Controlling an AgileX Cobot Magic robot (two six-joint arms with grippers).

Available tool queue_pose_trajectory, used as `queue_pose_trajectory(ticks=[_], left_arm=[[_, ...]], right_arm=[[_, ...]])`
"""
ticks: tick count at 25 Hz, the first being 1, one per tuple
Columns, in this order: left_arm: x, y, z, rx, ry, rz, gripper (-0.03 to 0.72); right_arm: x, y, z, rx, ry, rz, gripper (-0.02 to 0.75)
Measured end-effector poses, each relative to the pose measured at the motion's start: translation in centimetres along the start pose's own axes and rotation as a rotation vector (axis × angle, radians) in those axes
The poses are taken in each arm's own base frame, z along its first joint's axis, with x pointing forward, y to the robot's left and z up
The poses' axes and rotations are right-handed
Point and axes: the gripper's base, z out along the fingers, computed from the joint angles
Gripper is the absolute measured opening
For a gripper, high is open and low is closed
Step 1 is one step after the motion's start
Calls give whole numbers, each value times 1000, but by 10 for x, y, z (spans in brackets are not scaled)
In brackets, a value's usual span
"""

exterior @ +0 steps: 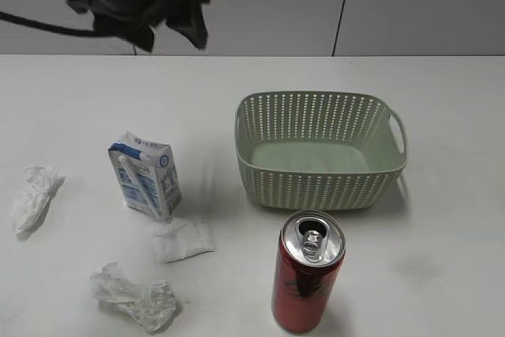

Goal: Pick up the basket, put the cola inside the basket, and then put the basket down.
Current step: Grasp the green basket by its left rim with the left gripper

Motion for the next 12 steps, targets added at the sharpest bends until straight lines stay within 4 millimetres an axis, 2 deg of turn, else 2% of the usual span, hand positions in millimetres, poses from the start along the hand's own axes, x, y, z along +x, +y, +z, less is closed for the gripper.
queue_pose_trajectory(ticks=[5, 8, 12], left_arm=[[17, -15, 61, -25, 129, -50, 575], [26, -24, 84, -29, 168, -71, 575], [35, -23, 109, -41, 213, -120, 575]], right_arm=[[0, 0, 0, 0, 0, 0, 520], [0, 0, 0, 0, 0, -1, 520], [0, 0, 0, -1, 0, -1, 520]])
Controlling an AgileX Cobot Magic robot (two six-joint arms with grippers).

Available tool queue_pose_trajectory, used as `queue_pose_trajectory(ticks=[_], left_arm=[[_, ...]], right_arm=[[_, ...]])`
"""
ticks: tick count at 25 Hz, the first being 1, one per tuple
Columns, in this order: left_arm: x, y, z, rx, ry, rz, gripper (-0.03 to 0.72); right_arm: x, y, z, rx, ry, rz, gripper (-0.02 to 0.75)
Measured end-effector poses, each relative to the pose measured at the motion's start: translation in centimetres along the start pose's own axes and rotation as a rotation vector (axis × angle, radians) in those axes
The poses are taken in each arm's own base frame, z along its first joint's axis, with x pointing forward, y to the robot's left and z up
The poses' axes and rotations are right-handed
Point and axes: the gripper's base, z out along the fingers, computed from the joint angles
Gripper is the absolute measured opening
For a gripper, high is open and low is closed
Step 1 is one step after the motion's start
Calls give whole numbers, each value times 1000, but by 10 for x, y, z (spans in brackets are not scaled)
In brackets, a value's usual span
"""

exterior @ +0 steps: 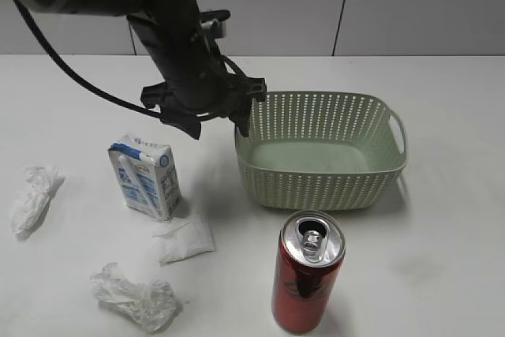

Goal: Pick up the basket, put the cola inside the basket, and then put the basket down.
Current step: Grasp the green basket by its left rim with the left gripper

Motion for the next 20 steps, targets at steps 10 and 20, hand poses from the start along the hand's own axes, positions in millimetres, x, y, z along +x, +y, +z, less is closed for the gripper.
queue_pose_trajectory(ticks=[10, 20], left_arm=[[-7, -11, 29, 12, 5, -15, 575], [-11, -13, 30, 22, -32, -11, 559]], right_arm=[[0, 1, 0, -6, -1, 5, 520], [0, 1, 0, -6, -1, 5, 520]])
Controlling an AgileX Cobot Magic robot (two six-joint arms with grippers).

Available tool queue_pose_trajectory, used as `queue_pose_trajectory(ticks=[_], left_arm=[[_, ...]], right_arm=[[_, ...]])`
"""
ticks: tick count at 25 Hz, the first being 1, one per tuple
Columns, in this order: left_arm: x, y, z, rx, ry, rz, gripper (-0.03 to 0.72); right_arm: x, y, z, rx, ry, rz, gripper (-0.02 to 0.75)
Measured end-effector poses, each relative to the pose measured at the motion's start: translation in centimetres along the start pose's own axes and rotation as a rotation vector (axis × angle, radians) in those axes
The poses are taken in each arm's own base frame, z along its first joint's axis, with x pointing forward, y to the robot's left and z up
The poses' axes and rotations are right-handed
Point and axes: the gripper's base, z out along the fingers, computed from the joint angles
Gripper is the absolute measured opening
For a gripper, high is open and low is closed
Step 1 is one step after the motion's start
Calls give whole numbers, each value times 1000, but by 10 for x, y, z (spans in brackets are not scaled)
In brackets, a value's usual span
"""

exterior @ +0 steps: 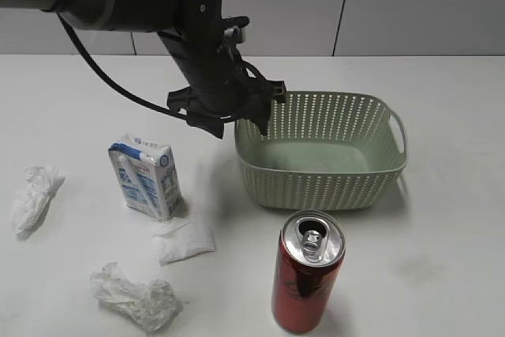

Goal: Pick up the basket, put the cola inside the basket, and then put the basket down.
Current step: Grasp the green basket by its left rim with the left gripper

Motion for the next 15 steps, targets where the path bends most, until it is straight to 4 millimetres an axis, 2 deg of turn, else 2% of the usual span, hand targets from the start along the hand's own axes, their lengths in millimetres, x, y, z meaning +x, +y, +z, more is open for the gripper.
queue_pose_trajectory(ticks=[6, 9, 15], left_arm=[[-3, -1, 0, 14, -36, 0, 431], [-4, -1, 1, 18, -47, 0, 415], [1, 4, 22, -7, 5, -8, 406]], right_arm=[[0, 0, 0, 0, 0, 0, 520], [0, 0, 0, 0, 0, 0, 520], [0, 0, 0, 0, 0, 1, 520]])
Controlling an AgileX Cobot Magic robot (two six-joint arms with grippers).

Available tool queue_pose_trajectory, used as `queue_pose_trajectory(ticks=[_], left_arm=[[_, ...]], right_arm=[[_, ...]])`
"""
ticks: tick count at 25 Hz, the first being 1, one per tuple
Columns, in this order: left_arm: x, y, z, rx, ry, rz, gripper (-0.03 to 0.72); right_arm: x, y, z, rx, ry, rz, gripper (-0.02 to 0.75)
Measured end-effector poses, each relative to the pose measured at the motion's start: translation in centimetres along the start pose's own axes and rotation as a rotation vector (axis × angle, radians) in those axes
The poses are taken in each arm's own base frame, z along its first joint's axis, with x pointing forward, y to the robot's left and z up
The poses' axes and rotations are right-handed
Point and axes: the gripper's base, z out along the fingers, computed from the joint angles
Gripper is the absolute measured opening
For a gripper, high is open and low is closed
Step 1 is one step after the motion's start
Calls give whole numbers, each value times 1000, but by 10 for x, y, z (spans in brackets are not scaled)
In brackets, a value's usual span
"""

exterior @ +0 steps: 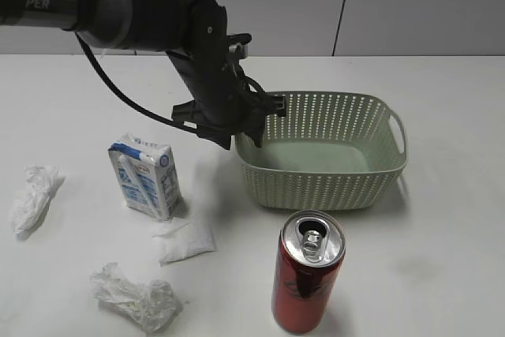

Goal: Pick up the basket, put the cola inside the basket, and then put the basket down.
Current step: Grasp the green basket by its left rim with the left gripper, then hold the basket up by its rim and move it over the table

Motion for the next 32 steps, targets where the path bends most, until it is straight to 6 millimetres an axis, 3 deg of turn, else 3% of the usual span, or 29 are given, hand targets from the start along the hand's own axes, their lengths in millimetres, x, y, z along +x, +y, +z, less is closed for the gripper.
queue_pose_trajectory(ticks=[4, 7, 10, 14, 19, 23, 27, 32], left_arm=[[1, 1, 1, -4, 9, 0, 316], [2, 0, 1, -2, 23, -7, 123], [2, 1, -3, 0, 27, -13, 25], [-8, 4, -30, 20, -19, -35, 4], [-20, 23, -64, 9, -56, -70, 4], [-23, 40, -69, -40, -26, -81, 4], [-23, 41, -69, -49, -22, -75, 4], [-23, 41, -69, -49, -22, -75, 4]], right_arm=[[0, 0, 0, 0, 0, 0, 520], [0, 2, 0, -19, -3, 15, 520], [-1, 5, 0, -53, -5, 40, 520], [-17, 10, 2, -121, 33, 83, 526], [-59, 19, 14, -254, 145, -3, 653], [-91, 25, 35, -374, 246, -104, 661], [-115, 36, 60, -481, 325, -182, 661], [-128, 66, 94, -591, 488, -290, 658]])
